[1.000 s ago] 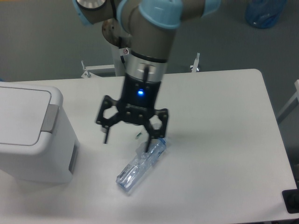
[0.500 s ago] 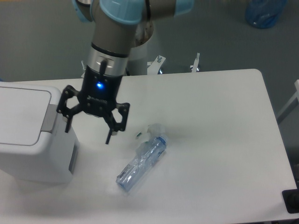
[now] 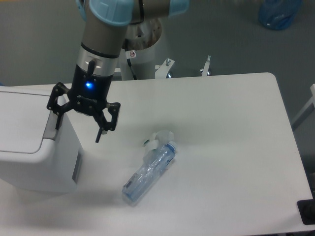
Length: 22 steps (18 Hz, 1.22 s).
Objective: Open the trash can
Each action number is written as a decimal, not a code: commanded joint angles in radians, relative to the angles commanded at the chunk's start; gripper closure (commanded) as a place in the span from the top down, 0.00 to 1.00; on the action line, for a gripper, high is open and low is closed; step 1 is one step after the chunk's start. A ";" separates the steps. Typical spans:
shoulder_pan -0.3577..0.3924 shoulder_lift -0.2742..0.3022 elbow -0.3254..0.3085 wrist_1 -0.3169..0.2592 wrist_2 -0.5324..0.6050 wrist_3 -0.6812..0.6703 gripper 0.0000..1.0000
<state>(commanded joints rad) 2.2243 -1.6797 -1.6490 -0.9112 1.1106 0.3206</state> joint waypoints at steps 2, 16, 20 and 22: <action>-0.002 -0.003 -0.003 0.000 0.000 0.000 1.00; -0.002 -0.003 -0.003 -0.002 0.031 0.000 1.00; 0.011 -0.003 0.035 0.006 0.031 0.003 1.00; 0.078 -0.009 0.058 0.015 0.037 0.014 1.00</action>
<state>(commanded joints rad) 2.3020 -1.6889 -1.5908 -0.8959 1.1474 0.3344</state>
